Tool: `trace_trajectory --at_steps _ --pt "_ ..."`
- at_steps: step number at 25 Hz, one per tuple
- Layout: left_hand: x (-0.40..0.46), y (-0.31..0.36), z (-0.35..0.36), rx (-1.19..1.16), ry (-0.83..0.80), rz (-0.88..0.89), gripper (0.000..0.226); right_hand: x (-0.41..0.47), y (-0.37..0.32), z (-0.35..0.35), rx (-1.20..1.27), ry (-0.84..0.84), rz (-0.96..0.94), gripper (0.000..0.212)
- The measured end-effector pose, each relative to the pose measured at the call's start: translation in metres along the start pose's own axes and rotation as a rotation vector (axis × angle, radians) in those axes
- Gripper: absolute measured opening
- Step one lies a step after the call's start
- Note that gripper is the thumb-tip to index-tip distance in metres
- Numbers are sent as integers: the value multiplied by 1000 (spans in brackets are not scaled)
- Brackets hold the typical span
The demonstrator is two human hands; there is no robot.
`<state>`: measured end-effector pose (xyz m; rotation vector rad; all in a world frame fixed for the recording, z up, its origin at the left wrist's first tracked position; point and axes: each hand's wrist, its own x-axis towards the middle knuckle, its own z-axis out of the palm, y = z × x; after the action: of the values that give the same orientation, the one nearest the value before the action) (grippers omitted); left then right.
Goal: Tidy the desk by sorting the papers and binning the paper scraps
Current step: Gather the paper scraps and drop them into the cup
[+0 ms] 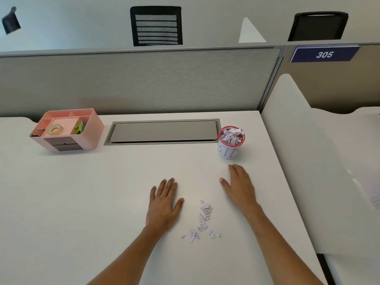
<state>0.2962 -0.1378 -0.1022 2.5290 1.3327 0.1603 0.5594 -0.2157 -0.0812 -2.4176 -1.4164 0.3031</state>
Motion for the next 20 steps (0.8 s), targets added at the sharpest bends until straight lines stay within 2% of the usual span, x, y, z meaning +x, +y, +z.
trace_trajectory --at_steps 2,5,7,10,13,16,18,20 --pt "0 0 0 -16 10 -1 67 -34 -24 6 59 -41 -56 57" --pt "0 1 0 -20 17 -7 65 -95 -50 20 103 -20 -241 43" --pt "-1 1 1 -28 20 -12 64 -119 -52 21 222 -35 -246 36" --pt "0 0 1 -34 22 -7 63 -116 -45 16 333 -21 -165 42" --pt "-1 0 2 -36 28 -2 62 -96 -49 22 271 -107 -139 72" --pt "0 0 1 -39 31 2 67 -89 -64 35 25 -222 -314 93" --pt "-1 -1 1 -54 31 8 70 -98 -70 40 -37 -283 -401 90" --pt "-3 -1 -2 -76 18 16 73 -113 -69 34 8 -214 -492 68"
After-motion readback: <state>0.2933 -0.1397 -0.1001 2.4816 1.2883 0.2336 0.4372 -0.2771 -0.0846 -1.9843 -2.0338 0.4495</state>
